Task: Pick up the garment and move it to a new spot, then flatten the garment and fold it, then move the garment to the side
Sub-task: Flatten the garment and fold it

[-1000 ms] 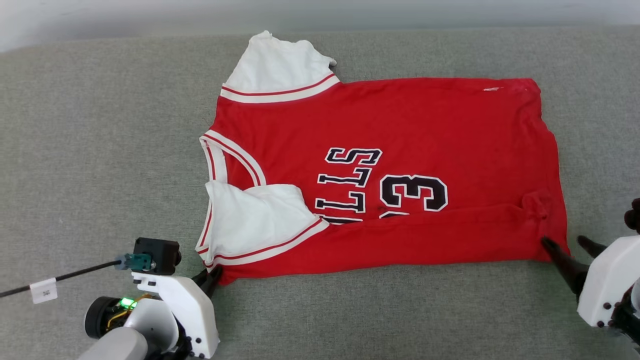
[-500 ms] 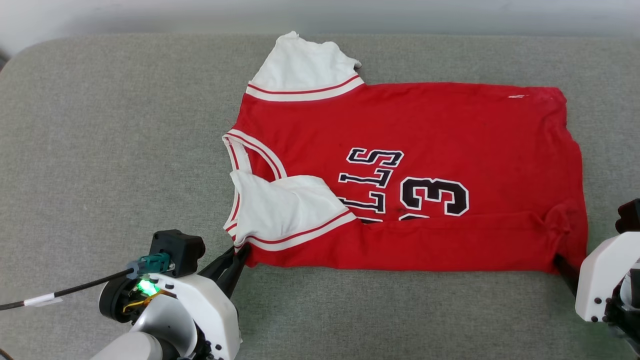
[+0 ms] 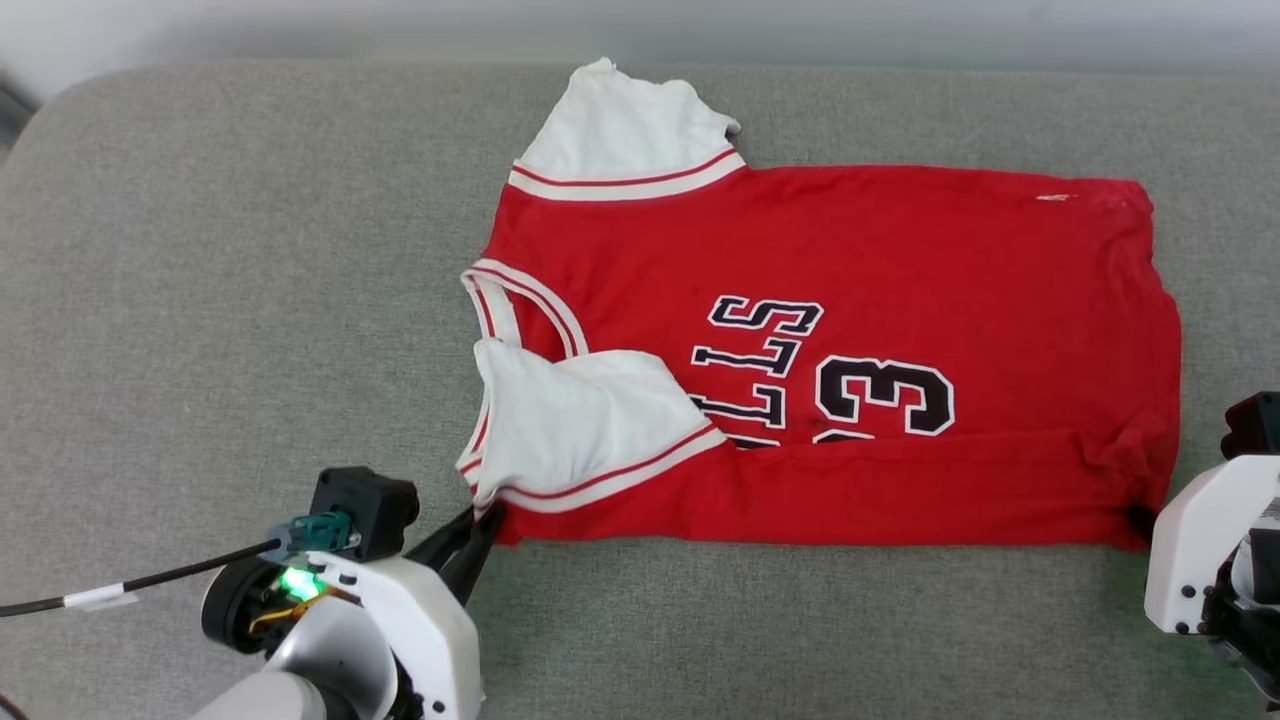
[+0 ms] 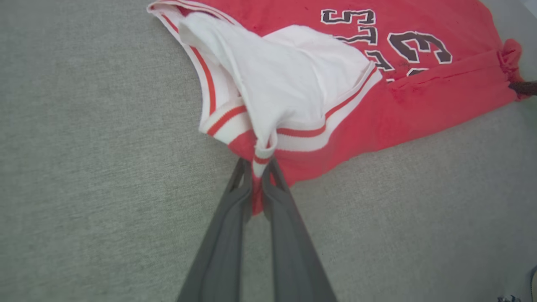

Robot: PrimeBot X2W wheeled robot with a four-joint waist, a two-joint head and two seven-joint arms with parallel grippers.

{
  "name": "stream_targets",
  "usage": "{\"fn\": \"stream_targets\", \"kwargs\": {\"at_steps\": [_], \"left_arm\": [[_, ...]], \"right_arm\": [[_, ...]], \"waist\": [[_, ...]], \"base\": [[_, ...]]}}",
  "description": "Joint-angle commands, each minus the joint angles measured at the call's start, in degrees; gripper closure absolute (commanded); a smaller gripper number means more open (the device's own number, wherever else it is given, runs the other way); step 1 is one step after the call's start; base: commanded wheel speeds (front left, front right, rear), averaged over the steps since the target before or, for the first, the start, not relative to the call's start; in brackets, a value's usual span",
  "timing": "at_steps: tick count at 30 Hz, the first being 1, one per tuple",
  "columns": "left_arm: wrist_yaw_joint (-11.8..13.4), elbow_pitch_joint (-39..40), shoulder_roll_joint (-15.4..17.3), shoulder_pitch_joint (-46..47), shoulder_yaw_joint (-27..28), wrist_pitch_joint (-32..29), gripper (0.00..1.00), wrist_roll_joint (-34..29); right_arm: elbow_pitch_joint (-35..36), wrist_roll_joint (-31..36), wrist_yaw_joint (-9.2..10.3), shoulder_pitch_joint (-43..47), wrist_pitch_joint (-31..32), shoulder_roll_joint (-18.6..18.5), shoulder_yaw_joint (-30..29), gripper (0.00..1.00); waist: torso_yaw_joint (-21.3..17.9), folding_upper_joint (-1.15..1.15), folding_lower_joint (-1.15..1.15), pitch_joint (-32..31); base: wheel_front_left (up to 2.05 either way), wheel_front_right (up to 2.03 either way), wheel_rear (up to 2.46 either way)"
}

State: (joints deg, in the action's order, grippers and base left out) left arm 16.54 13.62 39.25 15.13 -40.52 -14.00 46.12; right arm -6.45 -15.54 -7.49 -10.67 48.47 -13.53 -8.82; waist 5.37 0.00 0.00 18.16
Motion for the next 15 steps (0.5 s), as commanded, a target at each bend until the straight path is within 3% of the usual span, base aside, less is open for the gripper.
{"fn": "stream_targets", "kwargs": {"at_steps": [1,9,15], "left_arm": [[-0.3,-0.5,0.5,-0.8,-0.2,-0.4,1.0,0.3],[-1.1,-2.6,3.0,-5.6,0.0,-0.5,1.0,3.2],[-0.2,-0.6,5.6,-11.4,0.5,-0.7,1.0,6.3]], "right_arm": [[-3.7,0.0,0.01,3.1,1.2,1.0,1.1,1.0],[1.9,-2.3,0.02,3.8,-0.3,-2.9,0.2,1.0],[8.3,-4.4,0.03,9.4,2.4,-5.5,-0.9,1.0]], "waist": [[-0.3,0.0,0.0,-0.8],[-1.8,0.0,0.0,-6.4],[-2.9,0.0,0.0,-9.6]], "base": [[0.0,0.0,0.0],[0.0,0.0,0.0],[0.0,0.0,0.0]]}}
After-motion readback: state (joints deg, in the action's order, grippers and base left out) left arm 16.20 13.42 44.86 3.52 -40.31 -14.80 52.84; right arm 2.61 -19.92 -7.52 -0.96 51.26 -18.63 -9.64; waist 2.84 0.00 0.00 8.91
